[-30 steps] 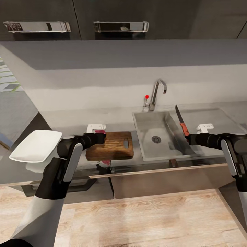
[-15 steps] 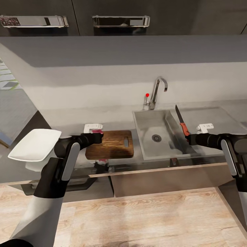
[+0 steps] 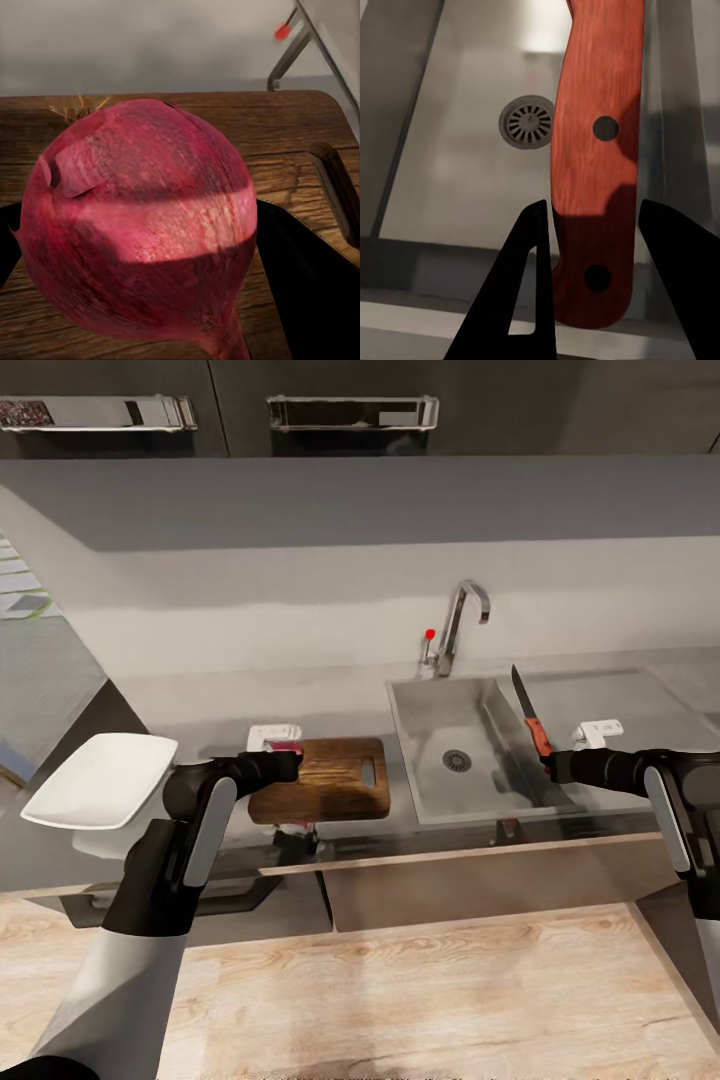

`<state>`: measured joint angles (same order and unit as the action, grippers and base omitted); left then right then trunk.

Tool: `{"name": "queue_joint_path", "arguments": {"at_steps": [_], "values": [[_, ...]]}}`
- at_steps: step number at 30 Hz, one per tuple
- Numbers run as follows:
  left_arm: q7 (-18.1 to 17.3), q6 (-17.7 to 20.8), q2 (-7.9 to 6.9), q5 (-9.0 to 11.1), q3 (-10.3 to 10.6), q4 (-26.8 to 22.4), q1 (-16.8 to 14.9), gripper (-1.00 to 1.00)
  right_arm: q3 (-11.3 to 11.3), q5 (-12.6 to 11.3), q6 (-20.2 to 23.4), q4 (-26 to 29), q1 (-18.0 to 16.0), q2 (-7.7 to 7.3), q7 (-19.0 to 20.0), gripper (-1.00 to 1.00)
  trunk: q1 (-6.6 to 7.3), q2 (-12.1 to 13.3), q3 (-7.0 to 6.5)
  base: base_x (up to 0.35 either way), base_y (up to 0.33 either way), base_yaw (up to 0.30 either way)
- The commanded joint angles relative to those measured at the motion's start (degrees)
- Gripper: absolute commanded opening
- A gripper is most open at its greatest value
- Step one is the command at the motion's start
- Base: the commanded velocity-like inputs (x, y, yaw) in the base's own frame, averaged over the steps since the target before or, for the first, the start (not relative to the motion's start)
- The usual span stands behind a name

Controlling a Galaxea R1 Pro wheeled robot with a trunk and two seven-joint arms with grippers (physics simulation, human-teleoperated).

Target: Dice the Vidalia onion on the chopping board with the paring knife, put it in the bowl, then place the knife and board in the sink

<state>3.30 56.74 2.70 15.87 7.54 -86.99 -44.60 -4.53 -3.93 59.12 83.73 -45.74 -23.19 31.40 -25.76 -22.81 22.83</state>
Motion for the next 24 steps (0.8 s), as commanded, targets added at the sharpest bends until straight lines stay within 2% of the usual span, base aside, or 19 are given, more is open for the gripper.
{"name": "queue_joint_path", "arguments": {"at_steps": [1,24], "values": [[0.4,0.2,0.02,0.4,0.0,0.1,-0.1,-1.0,0.0,-0.4,0.4,0.0,-0.1,-0.01,-0.1,-1.0,-0.03,-0.1,0.19,0.0,0.0,0.0],[0.3,0.3,0.43,0.4,0.1,0.2,-0.1,-1.0,0.0,-0.5,0.4,0.0,-0.1,-0.01,-0.1,-1.0,-0.03,-0.1,2.02,0.0,0.0,0.0]]}}
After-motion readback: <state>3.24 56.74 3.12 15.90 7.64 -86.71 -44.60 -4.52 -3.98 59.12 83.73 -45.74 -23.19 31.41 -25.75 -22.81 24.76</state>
